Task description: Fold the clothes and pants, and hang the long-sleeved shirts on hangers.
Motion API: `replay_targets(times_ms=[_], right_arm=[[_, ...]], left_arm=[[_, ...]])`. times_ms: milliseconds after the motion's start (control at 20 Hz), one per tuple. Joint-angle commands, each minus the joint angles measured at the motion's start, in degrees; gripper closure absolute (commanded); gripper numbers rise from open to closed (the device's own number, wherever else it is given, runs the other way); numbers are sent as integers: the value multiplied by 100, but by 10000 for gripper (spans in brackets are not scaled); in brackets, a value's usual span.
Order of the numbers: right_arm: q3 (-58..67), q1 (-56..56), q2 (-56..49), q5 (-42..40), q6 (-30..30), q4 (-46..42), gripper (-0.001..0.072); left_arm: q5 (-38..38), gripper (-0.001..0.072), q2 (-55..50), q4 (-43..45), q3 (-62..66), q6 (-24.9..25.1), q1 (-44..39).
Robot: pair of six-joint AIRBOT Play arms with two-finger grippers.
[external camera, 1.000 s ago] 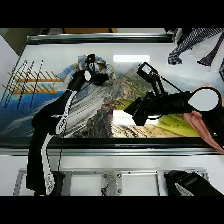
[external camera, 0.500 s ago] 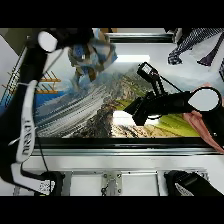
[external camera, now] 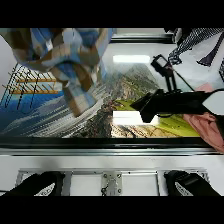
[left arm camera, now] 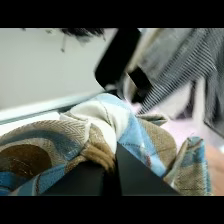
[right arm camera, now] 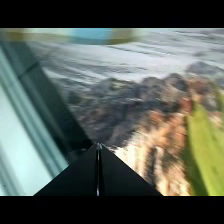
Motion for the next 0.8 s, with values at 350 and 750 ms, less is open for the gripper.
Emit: replay_targets(times_ms=[350,750], right_arm=[[28,-1121,1309,-46,1930,-1805,695],[26,-1115,1290,57,2026,-1803,694]], left_arm=[[-531,692,748,50,-3786,-361,-2393],[107,25,-918,39,-3340,-352,-1150]])
